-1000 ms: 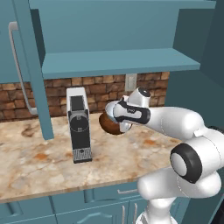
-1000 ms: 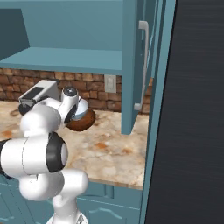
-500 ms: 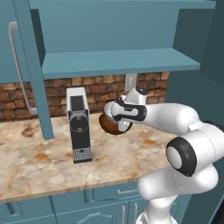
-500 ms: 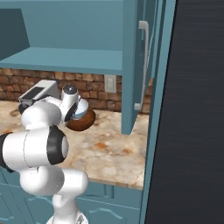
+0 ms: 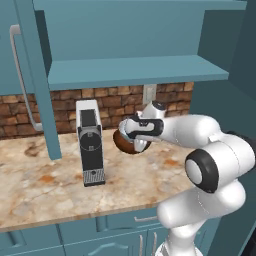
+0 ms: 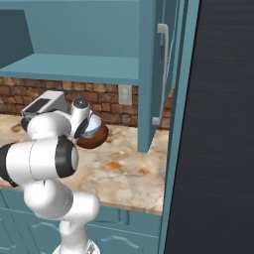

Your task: Pick up the bowls on the counter and stack them on top of one another in the open cabinet. Place the smaller bowl on top of the larger bowl.

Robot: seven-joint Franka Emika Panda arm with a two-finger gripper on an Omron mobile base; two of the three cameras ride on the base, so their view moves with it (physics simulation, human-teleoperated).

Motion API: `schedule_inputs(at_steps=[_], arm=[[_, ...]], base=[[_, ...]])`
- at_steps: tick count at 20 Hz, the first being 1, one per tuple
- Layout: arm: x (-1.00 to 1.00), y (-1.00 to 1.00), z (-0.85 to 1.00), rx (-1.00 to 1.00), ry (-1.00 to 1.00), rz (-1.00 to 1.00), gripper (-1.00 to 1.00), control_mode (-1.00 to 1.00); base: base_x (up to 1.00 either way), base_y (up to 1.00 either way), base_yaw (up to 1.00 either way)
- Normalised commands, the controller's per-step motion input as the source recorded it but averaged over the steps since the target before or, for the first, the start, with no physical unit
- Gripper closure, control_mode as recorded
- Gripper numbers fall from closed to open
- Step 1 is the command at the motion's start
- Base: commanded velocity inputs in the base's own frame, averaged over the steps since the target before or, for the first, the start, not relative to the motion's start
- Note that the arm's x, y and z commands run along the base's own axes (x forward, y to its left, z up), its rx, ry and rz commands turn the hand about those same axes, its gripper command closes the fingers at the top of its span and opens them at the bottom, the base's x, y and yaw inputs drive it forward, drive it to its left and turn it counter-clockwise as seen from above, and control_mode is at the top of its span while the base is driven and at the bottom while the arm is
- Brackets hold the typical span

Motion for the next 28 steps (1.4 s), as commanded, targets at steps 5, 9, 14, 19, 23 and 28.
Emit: schedule_inputs(at_steps=[5, 9, 14, 19, 23, 28], arm=[[0.2, 0.02, -0.19, -0.02, 0.04, 0.0, 1.0, -1.0], [0.29, 0.0, -0.15, -0.02, 0.01, 0.0, 1.0, -1.0], [0.33, 0.0, -0.13, -0.02, 0.0, 0.0, 1.0, -1.0], [0.08, 0.0, -0.06, -0.01, 0.0, 0.0, 1.0, -1.0], [0.2, 0.0, -0.05, 0.0, 0.0, 0.0, 1.0, -1.0], [0.16, 0.0, -0.17, 0.0, 0.03, 0.0, 1.0, -1.0]], base=[[0.0, 0.0, 0.0], [0.0, 0.0, 0.0], [0.0, 0.0, 0.0], [0.0, 0.0, 0.0], [0.0, 0.0, 0.0], [0.0, 0.0, 0.0]])
